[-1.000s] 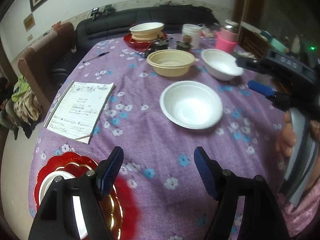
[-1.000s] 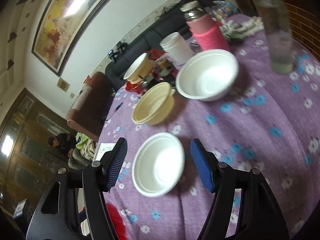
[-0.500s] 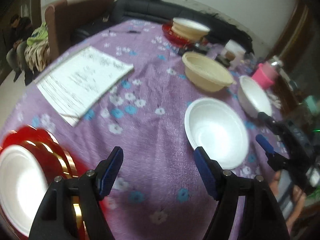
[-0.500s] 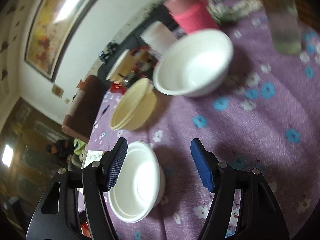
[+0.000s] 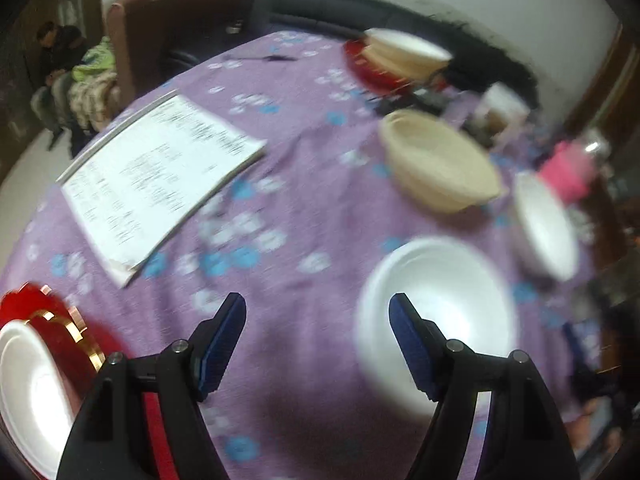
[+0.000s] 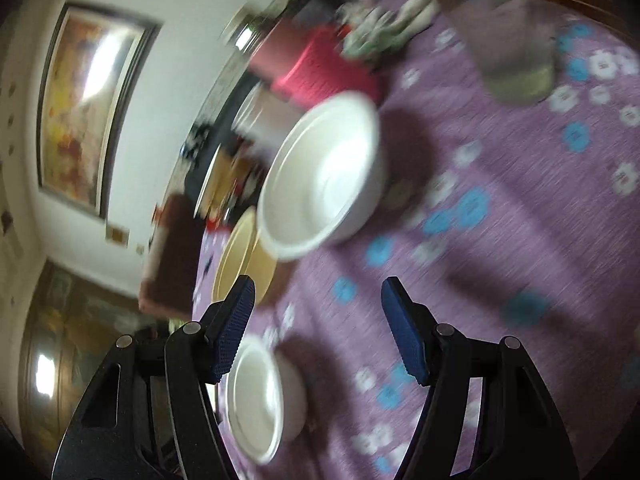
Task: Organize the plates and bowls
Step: 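Grasp the rim of a white foam bowl with the left gripper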
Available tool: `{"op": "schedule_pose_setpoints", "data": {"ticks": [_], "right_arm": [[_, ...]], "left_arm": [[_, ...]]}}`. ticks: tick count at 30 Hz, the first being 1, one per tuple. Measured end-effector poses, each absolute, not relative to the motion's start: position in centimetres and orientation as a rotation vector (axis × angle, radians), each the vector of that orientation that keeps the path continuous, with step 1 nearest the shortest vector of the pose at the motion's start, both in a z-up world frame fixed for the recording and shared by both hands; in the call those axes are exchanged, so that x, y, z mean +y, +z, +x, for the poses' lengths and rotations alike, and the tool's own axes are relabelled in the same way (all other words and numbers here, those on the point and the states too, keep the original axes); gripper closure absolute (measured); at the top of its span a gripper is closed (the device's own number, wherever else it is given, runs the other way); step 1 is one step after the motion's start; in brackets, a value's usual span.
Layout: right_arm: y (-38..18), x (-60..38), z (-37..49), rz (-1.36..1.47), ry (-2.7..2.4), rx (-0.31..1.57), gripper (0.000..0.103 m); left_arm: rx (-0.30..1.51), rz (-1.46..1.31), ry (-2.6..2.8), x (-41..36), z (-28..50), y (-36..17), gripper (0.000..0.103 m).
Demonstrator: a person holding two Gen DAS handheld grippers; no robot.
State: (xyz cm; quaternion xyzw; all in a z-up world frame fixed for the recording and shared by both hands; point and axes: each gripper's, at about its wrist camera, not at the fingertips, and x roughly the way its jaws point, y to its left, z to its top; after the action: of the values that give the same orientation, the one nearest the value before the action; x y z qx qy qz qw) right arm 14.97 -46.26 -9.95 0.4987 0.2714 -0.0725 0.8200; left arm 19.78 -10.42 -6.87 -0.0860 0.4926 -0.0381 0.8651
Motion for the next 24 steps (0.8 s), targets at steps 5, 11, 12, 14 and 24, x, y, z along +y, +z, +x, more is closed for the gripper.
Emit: {"op": "schedule_pose_setpoints", "data": {"ticks": [5,11,12,14,24], "right_arm": [[-11.0,-49.8,13.7,1.179,-0.166,0.468,0.036],[-13.2,-50.5,14.6,1.268,-0.071,0.439,0.036],[-13.4,-50.4,15.1,1.281,-0.053,0.435,0.036],[-13.6,-50.1,15.6,1.299,-0.021,0.417,0.036],[-14.2,-49.2,17.7,1.273,-0.063,0.438,0.034]], "left_arm": [[0.951,-0.038,-0.143,-16.9,22.8,-2.9,0.029],[0.87,0.244,-0.284,-26.8,27.8,0.0,0.022],[0.874,0.28,-0.286,-27.9,28.8,-0.2,0.022],[0.896,0.35,-0.322,-30.4,31.2,-1.2,0.022],[0.976,0.385,-0.342,-33.2,36.3,-5.4,0.022]]}}
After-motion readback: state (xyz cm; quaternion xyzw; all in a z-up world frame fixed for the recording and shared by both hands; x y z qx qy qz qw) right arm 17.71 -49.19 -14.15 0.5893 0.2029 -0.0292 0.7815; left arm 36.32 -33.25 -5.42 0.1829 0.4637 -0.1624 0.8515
